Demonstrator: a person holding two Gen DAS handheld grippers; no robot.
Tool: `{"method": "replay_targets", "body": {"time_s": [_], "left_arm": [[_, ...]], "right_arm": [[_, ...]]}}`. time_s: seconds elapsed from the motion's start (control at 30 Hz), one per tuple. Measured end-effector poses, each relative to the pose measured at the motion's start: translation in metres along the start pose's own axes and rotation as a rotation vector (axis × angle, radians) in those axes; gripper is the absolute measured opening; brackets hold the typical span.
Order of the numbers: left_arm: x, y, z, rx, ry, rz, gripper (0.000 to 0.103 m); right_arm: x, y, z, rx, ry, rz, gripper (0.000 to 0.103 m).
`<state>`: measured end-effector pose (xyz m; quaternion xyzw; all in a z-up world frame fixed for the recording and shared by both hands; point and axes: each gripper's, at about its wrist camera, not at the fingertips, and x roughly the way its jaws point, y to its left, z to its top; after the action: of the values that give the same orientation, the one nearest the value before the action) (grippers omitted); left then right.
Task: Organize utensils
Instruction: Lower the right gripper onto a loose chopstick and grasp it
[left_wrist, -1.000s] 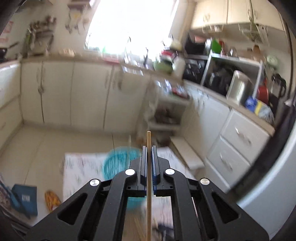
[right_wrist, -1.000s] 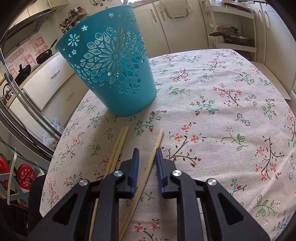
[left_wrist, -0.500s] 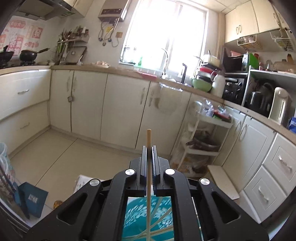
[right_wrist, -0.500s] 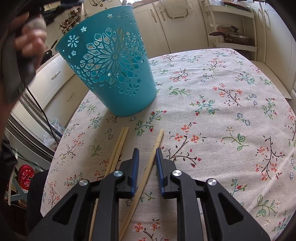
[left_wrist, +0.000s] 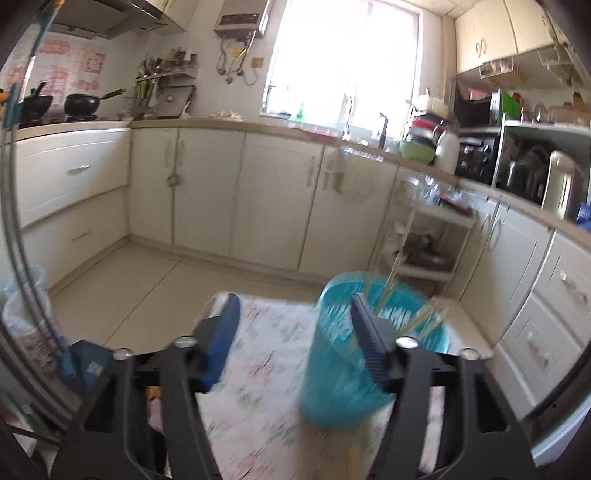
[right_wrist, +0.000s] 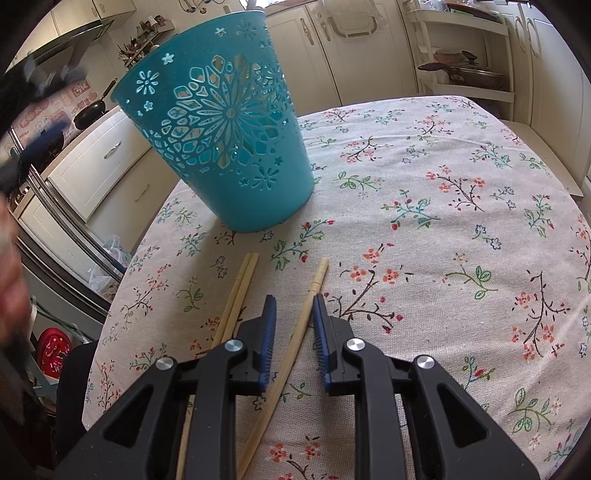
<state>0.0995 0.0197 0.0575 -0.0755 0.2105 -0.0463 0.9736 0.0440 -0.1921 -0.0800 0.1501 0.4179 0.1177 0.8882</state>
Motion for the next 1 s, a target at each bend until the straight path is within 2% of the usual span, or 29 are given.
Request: {"method": "replay_targets", "body": {"time_s": [0.2,0.3,0.37,0.47,0.63,0.7,0.77,0.83,0.9,1.0], "left_arm": [[0.032,0.008,-0.077,0.080,0.261,0.015,0.064],[0.041,0.007,-0.099,0.092,0.310,0.015,0.066],[0.045,0.010,-0.104,0.078,0.348,0.011,0.075],[0.047,0.020,-0.107,0.035,0.358,0.001,0.085],[0.054,0.039,-0.112,-0.054,0.407,-0.036,0.087],[0.054,0.039,-0.113,-0.061,0.409,-0.041,0.087],[0.052,0.038,-0.114,-0.060,0.402,-0.046,0.087],[0.051,0.036,-0.113,-0.060,0.399,-0.052,0.088],[0.051,0.037,-0.113,-0.064,0.400,-0.054,0.088],[0.051,0.039,-0.113,-0.075,0.403,-0.054,0.088]], "right_arm": [[0.001,0.003,0.000,-0.013,0.000,-0.013,0.022],[0.002,0.006,-0.001,-0.019,-0.001,-0.027,0.022],[0.000,0.010,-0.003,-0.029,-0.003,-0.050,0.022],[0.002,0.017,-0.003,-0.059,0.003,-0.092,0.022],[0.008,0.036,-0.004,-0.151,0.011,-0.210,0.020],[0.008,0.047,-0.007,-0.230,0.046,-0.178,0.010],[0.005,0.053,-0.012,-0.288,0.077,-0.163,0.010],[0.003,0.054,-0.012,-0.311,0.108,-0.164,0.010],[0.002,0.051,-0.011,-0.286,0.121,-0.184,0.024],[0.003,0.053,-0.013,-0.263,0.111,-0.219,0.024]]}}
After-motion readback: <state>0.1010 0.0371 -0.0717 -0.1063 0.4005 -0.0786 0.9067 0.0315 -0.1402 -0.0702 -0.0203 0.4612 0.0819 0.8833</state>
